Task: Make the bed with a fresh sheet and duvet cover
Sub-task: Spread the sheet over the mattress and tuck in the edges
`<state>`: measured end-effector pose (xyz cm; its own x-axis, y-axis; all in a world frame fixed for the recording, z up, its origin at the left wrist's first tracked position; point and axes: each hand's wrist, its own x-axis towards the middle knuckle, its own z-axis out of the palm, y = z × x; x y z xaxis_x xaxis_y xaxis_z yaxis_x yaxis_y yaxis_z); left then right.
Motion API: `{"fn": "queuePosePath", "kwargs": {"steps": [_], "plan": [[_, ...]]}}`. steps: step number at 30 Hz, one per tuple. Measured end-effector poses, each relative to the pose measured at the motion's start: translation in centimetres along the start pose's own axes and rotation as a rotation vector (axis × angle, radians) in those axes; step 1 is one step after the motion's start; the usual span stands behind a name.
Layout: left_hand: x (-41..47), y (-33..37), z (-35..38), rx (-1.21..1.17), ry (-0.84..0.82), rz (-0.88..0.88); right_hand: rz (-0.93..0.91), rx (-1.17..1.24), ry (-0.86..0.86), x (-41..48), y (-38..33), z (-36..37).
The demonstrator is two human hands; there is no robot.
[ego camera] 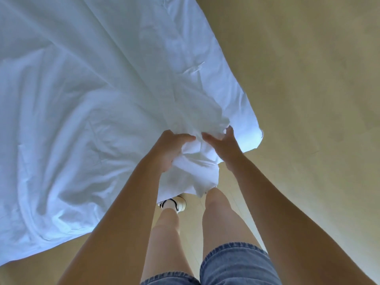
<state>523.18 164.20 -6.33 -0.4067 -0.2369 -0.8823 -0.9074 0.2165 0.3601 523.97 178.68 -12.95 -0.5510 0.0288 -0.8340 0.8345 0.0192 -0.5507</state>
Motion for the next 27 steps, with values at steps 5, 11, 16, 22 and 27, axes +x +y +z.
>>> {"fn": "queuePosePath", "kwargs": {"steps": [5, 11, 16, 22, 27], "plan": [[1.5, -0.6, 1.6, -0.298, 0.057, -0.017, 0.058, -0.283, -0.170, 0.3, 1.9, 0.7], [0.3, -5.2, -1.5, -0.588, -0.175, -0.099, 0.008, 0.169, 0.318, 2.4, 0.5, -6.2], [1.0, -7.0, -4.2, 0.075, 0.266, -0.117, 0.094, 0.002, 0.415, 3.8, 1.0, -5.5], [0.8, -7.3, 0.7, -0.720, 0.080, -0.194, 0.196, -0.391, -0.104, -0.5, 7.3, -2.2], [1.5, -8.0, -1.9, 0.131, 0.175, -0.126, -0.005, -0.201, 0.457, 0.3, 6.6, -4.3]]}}
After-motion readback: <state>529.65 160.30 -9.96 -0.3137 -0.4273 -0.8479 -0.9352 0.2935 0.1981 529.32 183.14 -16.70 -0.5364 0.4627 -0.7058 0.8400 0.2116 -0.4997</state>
